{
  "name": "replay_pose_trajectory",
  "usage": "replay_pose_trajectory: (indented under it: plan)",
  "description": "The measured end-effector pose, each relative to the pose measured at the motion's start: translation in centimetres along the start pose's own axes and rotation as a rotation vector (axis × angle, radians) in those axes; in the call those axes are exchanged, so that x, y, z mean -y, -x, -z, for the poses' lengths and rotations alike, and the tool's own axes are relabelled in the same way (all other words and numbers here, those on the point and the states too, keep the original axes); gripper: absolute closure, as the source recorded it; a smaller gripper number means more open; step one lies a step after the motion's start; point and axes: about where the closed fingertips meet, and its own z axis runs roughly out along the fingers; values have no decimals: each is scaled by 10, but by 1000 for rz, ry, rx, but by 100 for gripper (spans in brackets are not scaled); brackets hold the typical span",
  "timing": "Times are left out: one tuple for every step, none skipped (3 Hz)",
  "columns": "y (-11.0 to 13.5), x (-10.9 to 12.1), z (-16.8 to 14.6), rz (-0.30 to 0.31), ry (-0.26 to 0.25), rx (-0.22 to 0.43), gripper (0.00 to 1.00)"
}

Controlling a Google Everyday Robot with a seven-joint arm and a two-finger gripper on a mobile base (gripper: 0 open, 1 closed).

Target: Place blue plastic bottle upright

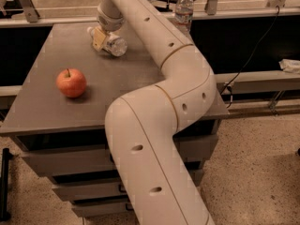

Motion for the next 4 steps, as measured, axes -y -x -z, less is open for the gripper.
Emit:
replay_pose_trajectory:
  plan:
    - [-9,-1,2,1,4,-25,62]
    - [-9,8,30,11,-13,21,85]
    - [-8,17,82,47,-24,146,100]
    - [-15,11,141,105,-4,331,100]
